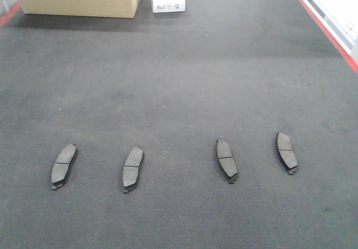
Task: Move and align brake pads A on conveyor
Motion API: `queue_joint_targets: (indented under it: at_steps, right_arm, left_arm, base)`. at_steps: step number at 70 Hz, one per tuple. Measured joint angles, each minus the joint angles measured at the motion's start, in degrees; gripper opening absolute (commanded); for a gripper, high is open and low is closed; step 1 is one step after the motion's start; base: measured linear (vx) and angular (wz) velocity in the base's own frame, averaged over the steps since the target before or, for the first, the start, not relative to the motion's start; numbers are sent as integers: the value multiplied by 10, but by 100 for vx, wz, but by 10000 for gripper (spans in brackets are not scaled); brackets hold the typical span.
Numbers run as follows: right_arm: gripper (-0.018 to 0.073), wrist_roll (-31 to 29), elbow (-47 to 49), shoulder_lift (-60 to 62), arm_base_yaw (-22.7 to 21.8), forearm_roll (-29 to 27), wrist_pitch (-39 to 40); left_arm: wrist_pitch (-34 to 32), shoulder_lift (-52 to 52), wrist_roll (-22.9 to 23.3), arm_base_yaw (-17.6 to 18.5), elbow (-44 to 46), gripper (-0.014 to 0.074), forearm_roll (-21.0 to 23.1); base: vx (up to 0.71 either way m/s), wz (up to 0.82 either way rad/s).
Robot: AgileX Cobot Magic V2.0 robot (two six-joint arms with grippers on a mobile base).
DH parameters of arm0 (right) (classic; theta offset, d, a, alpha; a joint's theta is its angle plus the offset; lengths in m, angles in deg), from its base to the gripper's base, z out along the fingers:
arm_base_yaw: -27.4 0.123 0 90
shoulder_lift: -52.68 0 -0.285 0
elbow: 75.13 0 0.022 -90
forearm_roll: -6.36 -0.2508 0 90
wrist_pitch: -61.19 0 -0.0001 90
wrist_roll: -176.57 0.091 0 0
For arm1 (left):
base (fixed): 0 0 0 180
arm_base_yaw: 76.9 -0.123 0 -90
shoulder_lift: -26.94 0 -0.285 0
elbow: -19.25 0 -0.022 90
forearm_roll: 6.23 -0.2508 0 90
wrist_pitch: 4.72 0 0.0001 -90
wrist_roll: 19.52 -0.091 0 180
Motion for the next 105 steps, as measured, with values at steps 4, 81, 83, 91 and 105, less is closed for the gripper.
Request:
queue_joint_targets:
  at_steps: [4, 81, 83, 91, 105]
  right_arm:
    - [-10, -13, -33, 12, -6, -11, 32]
    - [-10, -14, -147, 50, -9, 0, 184]
    - [-10, -14, -147, 50, -9, 0, 184]
    - [-10, -13, -147, 50, -9, 0, 184]
    - [-10, -13, -147, 50, -9, 0, 184]
  left_arm:
    - [0, 0, 0, 0, 0, -6, 0]
    - [-1, 0, 0, 0, 0, -6, 0]
    - [-1, 0, 0, 0, 0, -6, 0]
    - [-1, 0, 0, 0, 0, -6, 0]
    - [-1, 0, 0, 0, 0, -6, 0]
  base:
    - [0, 0]
    - [0, 0]
    - [0, 0]
    - [0, 0]
    - [0, 0]
